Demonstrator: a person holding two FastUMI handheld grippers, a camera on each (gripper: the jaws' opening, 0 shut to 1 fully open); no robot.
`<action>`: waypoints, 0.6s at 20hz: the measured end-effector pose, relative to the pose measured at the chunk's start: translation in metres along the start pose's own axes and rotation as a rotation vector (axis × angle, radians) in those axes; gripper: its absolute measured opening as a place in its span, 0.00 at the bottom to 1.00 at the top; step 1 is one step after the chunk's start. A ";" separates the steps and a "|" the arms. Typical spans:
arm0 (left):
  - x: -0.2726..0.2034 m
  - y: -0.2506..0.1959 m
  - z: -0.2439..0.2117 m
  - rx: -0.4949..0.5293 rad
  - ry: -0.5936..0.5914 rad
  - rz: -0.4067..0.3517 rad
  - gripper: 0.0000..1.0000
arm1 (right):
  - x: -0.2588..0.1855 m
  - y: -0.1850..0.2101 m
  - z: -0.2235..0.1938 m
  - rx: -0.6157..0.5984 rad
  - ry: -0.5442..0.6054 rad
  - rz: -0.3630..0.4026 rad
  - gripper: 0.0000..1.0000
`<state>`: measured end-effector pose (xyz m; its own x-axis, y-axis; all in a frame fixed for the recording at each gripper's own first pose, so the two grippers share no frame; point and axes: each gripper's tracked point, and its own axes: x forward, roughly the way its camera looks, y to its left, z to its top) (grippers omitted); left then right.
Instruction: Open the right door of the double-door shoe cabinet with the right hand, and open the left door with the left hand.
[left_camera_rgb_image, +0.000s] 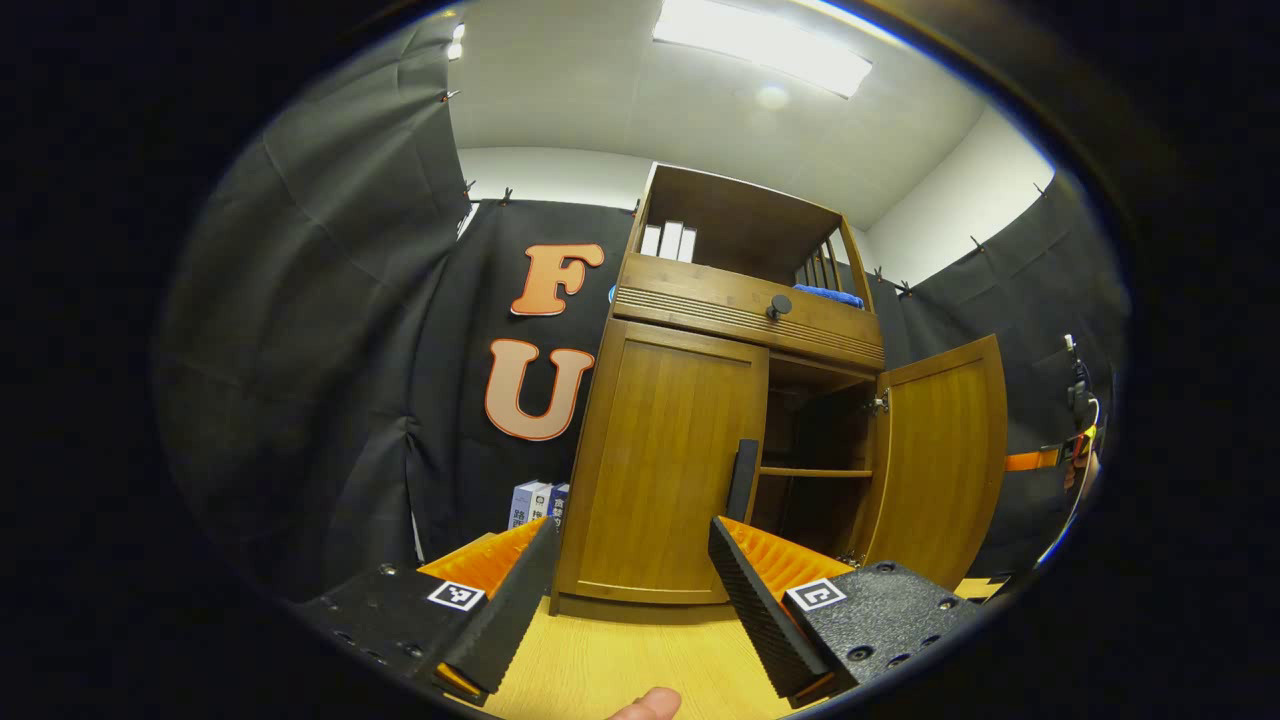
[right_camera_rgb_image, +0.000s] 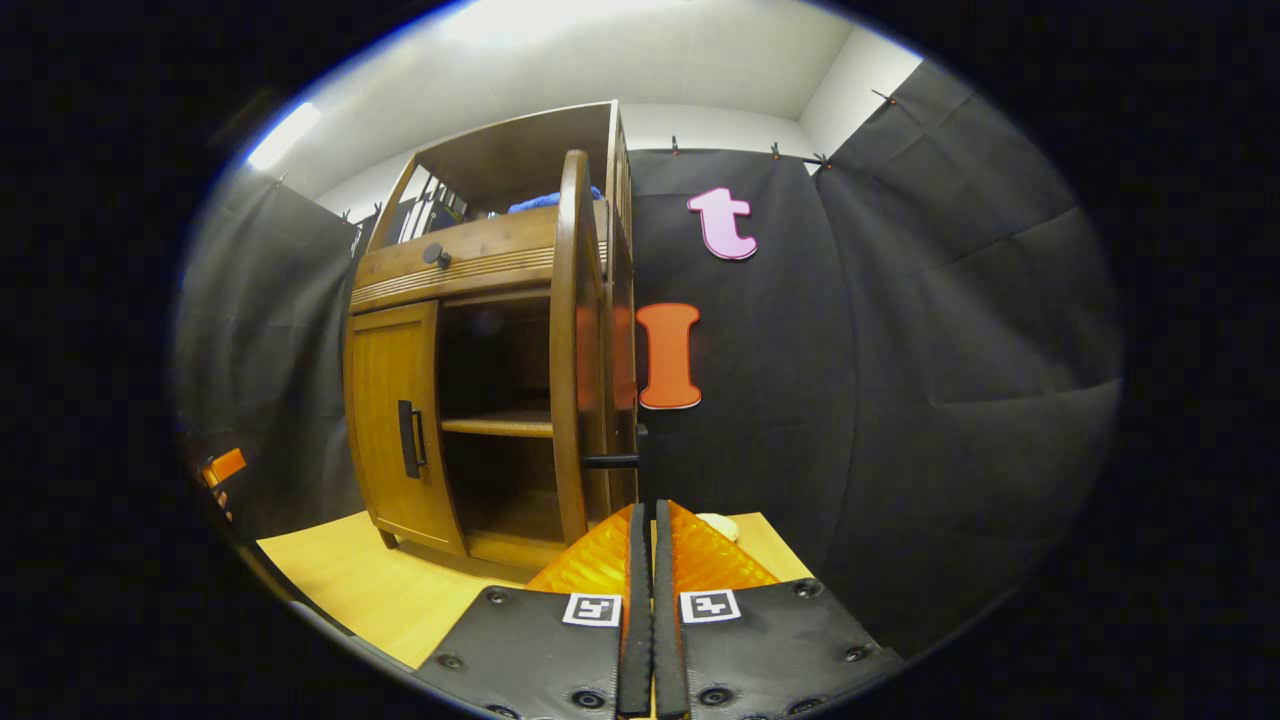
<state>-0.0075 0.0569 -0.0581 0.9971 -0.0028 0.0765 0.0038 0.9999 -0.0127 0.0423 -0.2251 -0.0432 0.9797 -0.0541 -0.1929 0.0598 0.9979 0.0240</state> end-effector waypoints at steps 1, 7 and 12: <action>-0.001 -0.001 -0.002 -0.005 0.005 -0.004 0.94 | -0.010 0.004 0.005 -0.018 -0.005 -0.005 0.00; 0.000 -0.017 -0.010 -0.045 0.036 -0.022 0.94 | -0.043 0.059 0.023 -0.013 -0.001 0.020 0.08; 0.009 -0.024 -0.010 -0.074 0.056 -0.039 0.95 | -0.037 0.110 0.026 -0.007 0.025 0.032 0.08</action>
<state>0.0017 0.0324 -0.0675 0.9988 -0.0440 0.0228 0.0458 0.9954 -0.0843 0.0173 -0.1145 -0.0080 0.9760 -0.0212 -0.2167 0.0270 0.9994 0.0237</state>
